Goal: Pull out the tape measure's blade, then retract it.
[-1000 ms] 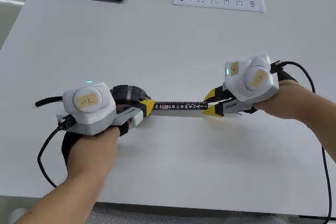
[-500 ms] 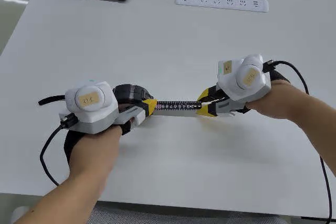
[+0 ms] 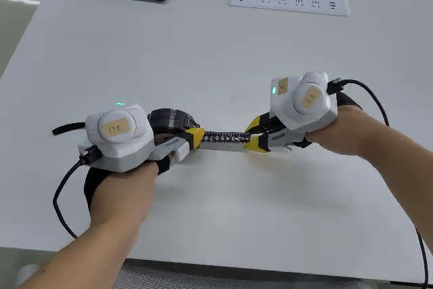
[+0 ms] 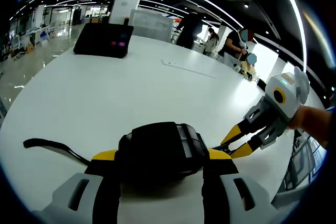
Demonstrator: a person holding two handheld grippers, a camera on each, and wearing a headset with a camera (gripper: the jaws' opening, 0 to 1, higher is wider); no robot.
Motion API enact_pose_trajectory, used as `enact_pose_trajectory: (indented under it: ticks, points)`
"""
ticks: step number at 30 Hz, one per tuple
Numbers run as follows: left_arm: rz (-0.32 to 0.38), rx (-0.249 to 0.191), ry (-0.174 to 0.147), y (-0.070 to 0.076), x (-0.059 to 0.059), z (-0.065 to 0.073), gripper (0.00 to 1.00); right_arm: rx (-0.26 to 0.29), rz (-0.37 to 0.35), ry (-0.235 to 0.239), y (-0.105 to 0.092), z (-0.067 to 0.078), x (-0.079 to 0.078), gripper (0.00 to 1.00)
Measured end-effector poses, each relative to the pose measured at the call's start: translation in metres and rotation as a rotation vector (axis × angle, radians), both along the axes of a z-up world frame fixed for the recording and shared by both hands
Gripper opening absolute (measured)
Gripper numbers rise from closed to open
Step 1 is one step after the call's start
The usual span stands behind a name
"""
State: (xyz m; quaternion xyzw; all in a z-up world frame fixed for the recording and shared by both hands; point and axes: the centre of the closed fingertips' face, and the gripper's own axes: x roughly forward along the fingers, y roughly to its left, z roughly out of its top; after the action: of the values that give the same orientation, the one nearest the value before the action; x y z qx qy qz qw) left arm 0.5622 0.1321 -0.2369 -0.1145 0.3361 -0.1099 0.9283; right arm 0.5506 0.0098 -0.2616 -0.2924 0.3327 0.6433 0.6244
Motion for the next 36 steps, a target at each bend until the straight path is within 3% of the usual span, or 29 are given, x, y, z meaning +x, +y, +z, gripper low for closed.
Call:
enact_pose_trajectory:
  ticks: [36]
  points:
    - [-0.006, -0.014, 0.008, 0.0, 0.001, 0.001, 0.59, 0.089, -0.017, 0.035, 0.057, 0.0, -0.004, 0.11]
